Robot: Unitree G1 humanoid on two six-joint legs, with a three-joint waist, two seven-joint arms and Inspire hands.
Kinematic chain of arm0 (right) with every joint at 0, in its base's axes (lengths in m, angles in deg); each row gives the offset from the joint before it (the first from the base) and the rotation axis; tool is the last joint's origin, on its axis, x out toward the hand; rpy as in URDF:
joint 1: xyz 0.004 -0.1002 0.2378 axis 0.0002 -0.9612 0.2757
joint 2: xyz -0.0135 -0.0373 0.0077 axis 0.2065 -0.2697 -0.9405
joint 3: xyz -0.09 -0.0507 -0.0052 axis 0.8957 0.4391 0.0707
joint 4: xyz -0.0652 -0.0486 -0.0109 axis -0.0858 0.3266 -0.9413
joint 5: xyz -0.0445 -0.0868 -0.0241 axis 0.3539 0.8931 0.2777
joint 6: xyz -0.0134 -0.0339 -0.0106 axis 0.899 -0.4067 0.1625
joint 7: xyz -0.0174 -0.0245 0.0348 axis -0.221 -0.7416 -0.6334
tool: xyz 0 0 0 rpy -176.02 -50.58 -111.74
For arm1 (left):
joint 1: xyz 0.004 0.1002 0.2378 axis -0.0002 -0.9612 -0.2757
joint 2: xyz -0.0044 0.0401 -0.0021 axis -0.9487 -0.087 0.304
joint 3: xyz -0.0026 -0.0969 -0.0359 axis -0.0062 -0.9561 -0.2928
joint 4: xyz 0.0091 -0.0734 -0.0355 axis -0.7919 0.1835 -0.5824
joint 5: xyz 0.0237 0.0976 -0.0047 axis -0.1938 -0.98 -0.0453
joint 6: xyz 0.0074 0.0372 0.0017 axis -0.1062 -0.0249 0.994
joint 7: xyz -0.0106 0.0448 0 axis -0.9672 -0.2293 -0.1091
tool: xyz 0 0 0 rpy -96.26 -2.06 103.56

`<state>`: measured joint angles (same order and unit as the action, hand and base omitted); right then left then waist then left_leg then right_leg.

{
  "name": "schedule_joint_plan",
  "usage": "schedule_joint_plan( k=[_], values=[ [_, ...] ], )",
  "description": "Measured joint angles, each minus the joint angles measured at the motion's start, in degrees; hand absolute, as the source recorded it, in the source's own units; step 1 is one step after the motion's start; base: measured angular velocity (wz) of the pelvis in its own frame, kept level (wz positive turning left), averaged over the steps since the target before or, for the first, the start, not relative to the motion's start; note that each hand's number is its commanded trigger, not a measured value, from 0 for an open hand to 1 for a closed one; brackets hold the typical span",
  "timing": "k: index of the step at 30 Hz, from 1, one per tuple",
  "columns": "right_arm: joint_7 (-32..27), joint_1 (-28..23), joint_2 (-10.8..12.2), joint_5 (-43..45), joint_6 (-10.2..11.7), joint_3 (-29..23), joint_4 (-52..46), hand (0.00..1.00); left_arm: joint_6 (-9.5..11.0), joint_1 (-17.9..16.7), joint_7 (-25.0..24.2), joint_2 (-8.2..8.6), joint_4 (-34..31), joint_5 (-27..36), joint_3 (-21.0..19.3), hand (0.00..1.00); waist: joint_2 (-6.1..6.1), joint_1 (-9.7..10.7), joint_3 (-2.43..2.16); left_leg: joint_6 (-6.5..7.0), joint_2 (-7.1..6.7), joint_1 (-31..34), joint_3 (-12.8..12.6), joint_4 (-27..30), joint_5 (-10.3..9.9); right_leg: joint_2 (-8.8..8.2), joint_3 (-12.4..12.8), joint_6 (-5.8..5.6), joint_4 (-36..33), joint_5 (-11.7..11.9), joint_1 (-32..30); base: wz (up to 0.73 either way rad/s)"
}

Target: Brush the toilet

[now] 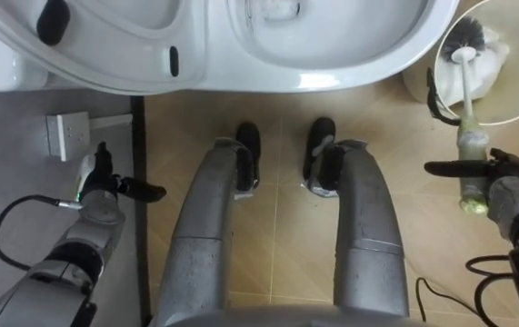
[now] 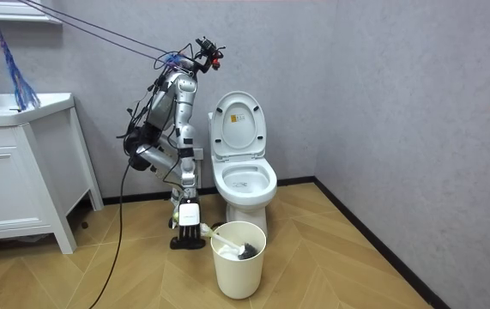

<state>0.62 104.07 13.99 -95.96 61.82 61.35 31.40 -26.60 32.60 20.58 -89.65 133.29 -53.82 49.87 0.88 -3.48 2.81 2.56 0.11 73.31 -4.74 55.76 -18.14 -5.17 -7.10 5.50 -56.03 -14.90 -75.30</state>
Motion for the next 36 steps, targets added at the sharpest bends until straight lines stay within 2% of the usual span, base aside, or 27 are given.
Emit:
schedule_joint_plan(
  k=[5,9,16,24,36],
  values=[
    [1.0,0.0,-0.1,1.0,-0.3,0.1,0.3,1.0,0.0,0.0,0.0,-0.25,0.1,0.0,0.0,0.0,0.0,0.1,0.0,0.01,-0.09,0.0,0.0,0.0,0.0,-0.28,-0.2,0.06,0.0,0.0,0.0,0.0],
    [2.0,0.0,-0.6,3.9,-0.3,2.7,1.9,1.0,0.0,0.0,-0.1,-0.73,0.1,-0.1,0.0,0.0,0.0,-0.1,0.0,0.03,-0.78,-0.1,0.1,0.0,0.0,-0.82,-0.2,0.0,-0.8,-0.6,0.0,0.09],
    [2.3,0.0,-1.0,4.9,-1.5,4.4,2.5,1.0,-0.1,-0.2,-1.2,-1.98,0.1,-0.1,0.0,0.0,0.0,-0.7,0.0,0.01,-0.85,-0.2,0.1,0.1,0.0,-0.83,-0.1,-0.06,-1.0,-0.6,0.0,0.01],
    [2.8,0.0,-1.5,4.9,-0.9,4.4,2.4,1.0,-0.1,-0.2,-1.2,-1.98,0.1,-0.1,0.1,0.0,0.0,-1.5,0.0,0.03,-0.85,-0.3,0.1,0.1,0.0,-0.83,0.0,-0.04,-1.1,-0.6,0.0,0.0],
    [2.9,-0.4,-1.4,4.6,-1.5,5.0,2.5,1.0,-0.3,-0.4,-1.3,-1.94,0.1,-0.1,0.6,0.0,0.02,-1.5,-0.01,-0.16,-0.85,-1.5,0.2,0.7,-0.2,-0.72,-0.1,0.0,-1.7,-0.7,1.3,0.0]
  ],
)
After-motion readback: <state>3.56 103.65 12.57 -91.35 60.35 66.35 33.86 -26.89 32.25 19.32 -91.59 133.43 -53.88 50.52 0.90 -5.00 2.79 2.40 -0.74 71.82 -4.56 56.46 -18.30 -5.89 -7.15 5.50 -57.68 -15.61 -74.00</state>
